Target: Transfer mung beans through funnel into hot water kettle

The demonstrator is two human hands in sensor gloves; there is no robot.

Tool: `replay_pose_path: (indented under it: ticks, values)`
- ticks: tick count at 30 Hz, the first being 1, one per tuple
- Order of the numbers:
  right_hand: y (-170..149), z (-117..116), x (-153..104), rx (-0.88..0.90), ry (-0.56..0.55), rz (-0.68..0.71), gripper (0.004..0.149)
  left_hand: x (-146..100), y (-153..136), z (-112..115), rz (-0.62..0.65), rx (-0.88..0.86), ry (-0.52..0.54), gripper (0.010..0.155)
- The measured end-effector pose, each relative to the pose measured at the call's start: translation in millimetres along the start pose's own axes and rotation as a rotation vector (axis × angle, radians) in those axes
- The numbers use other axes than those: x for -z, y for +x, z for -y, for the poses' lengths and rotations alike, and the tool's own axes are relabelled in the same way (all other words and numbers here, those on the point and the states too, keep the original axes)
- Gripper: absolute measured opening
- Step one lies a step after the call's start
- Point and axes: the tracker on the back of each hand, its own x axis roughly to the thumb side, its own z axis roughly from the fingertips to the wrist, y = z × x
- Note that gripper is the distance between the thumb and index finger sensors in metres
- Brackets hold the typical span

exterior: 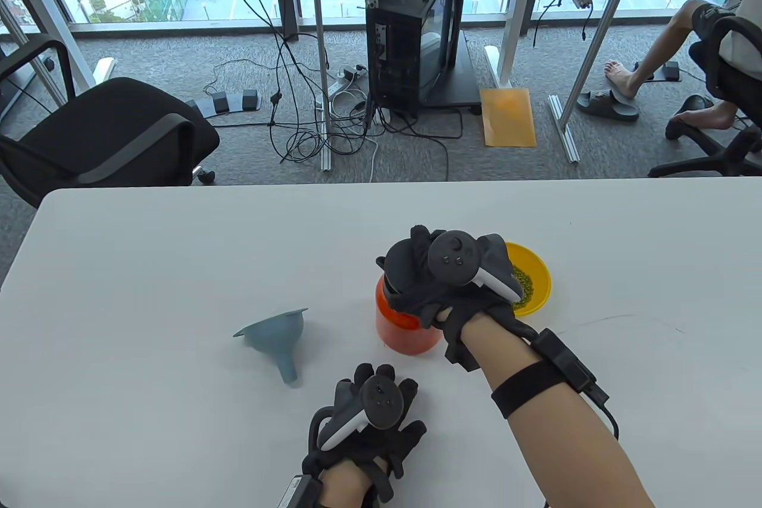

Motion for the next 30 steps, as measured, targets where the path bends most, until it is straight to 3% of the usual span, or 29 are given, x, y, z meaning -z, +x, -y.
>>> replay_pose_path:
  ticks: [7,15,22,30]
  values:
    - [-14,34,-27,0.116,-0.162,0.04,0.107,-1,-2,-1,-0.002,0.002,0.02,0.079]
    - [-66,50,-72,0.446,-0.314,-0.017,0.102,-6,-9,-6,-0.01,-0.02,0.056,0.079]
    - [-113,32,-107,0.645,-0.322,-0.11,0.09,-8,-11,-6,-0.017,-0.019,0.062,0.079]
    - [-155,-16,-144,0.706,-0.227,-0.227,0.073,-8,-11,-6,-0.016,-0.017,0.066,0.079]
